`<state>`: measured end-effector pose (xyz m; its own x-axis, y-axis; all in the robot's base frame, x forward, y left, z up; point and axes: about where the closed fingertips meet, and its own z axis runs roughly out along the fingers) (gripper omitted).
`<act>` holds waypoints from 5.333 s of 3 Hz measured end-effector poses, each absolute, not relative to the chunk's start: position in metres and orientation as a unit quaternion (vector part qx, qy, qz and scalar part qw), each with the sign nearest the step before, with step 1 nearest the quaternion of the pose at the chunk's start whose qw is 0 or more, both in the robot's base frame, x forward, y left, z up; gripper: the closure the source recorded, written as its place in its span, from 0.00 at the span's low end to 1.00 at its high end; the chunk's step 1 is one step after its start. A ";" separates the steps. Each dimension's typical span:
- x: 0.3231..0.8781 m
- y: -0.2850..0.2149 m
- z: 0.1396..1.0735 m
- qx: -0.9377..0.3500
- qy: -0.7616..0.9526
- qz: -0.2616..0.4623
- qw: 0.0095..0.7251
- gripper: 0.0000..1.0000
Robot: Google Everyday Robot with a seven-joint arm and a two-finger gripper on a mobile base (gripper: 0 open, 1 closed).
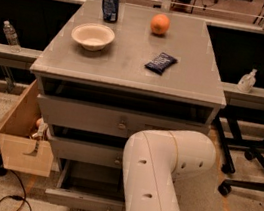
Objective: Open bottom drawer
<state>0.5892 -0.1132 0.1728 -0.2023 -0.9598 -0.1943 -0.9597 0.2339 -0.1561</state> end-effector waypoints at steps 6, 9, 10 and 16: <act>0.564 -0.140 0.155 -0.586 0.806 0.021 0.081 1.00; 0.563 -0.140 0.155 -0.586 0.806 0.021 0.081 0.82; 0.564 -0.140 0.155 -0.586 0.806 0.021 0.081 0.59; 0.578 -0.126 0.152 -0.600 0.796 0.051 0.064 0.00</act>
Offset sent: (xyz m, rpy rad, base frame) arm -0.0573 -0.0531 -0.0386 -0.0304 0.2084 -0.1681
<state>0.5776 -0.1263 0.1520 -0.2714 -0.9484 -0.1639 -0.9616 0.2743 0.0049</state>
